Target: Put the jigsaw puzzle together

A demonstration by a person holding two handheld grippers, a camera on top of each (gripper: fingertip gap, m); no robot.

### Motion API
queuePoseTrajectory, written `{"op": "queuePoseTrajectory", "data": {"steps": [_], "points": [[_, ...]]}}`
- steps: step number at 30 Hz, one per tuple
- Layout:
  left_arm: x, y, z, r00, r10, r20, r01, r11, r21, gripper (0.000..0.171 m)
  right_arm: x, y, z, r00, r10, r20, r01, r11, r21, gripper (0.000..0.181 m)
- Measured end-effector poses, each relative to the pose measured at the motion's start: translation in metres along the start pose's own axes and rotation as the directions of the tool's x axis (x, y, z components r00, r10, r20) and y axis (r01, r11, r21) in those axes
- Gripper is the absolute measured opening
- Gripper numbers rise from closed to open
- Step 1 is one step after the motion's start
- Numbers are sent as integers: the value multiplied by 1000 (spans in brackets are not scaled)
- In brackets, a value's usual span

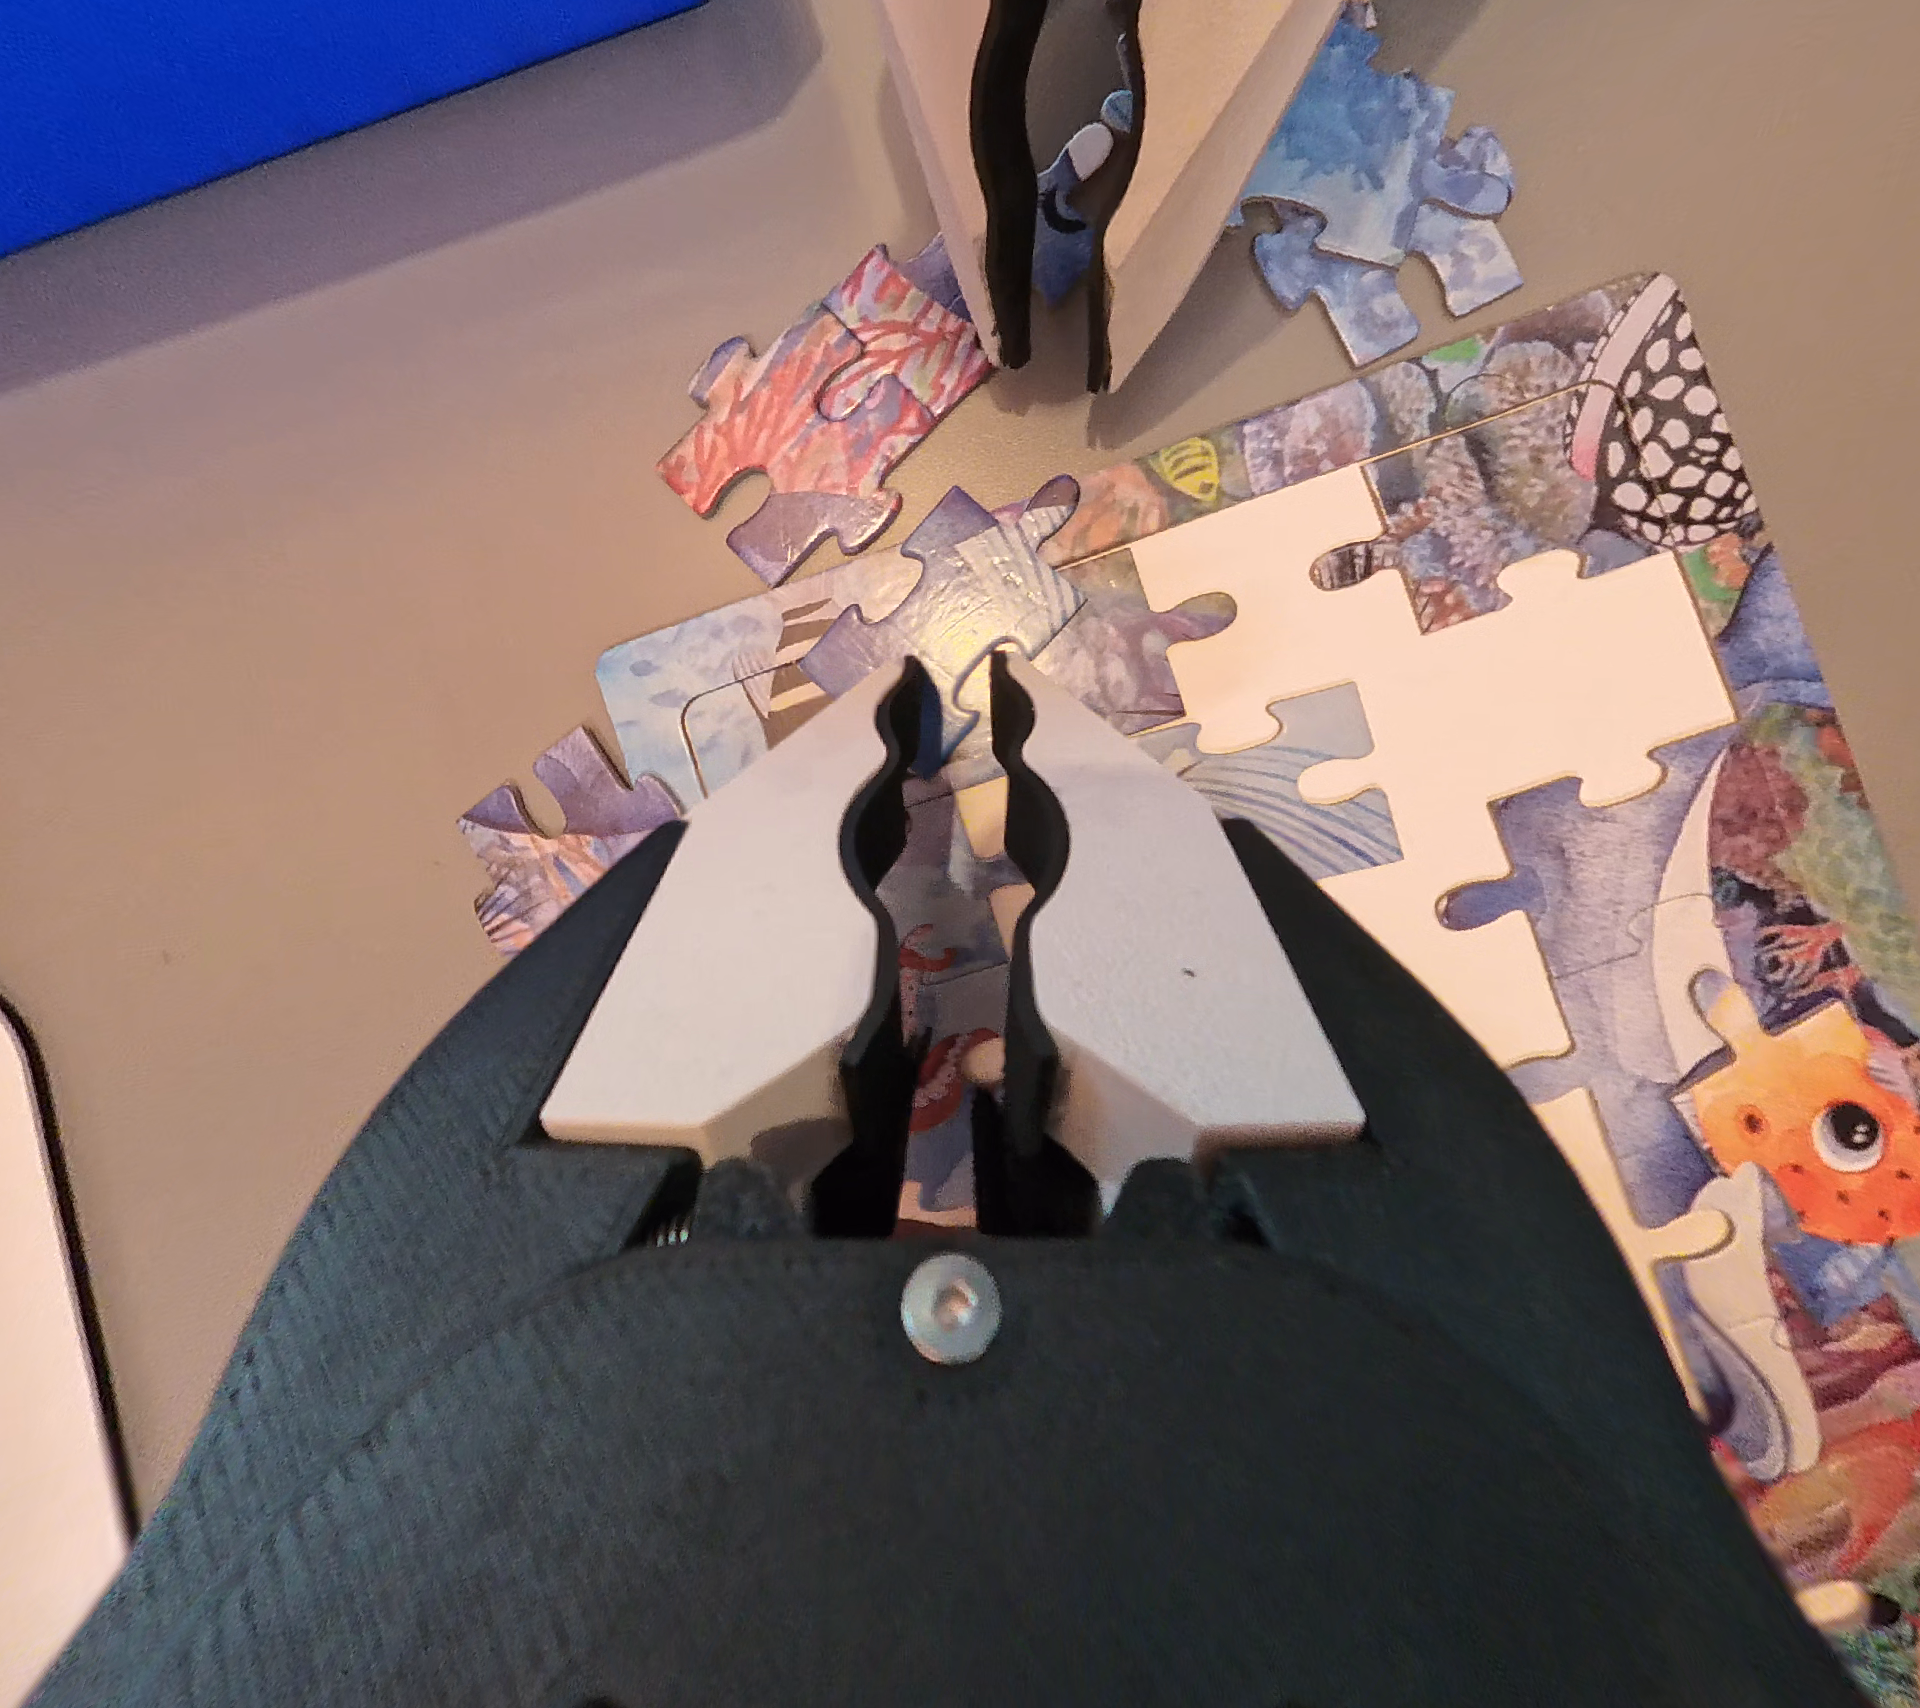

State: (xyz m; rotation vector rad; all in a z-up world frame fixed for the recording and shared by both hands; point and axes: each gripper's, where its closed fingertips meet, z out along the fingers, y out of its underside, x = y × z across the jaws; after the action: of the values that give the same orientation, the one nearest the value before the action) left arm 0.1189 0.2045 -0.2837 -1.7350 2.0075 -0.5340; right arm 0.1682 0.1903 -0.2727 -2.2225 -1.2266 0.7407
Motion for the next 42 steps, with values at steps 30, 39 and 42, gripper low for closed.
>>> {"op": "queuePoseTrajectory", "data": {"steps": [30, 39, 42], "points": [[36, 8, -6, 995, -86, -51, 85, 996, -19, 49, 1, -2, 19, 997, -48, -62, 47, 999, -20, 12], [54, 6, -9, 996, -35, -80, 33, 999, -20, 44, 3, -2, 18, 996, -48, -71, 47, 999, -21, 13], [49, 5, -17, 997, -43, -61, 43, 999, -3, 47, 3, -2, 17, 996, -53, -75, 51, 998, -24, 17]]}}
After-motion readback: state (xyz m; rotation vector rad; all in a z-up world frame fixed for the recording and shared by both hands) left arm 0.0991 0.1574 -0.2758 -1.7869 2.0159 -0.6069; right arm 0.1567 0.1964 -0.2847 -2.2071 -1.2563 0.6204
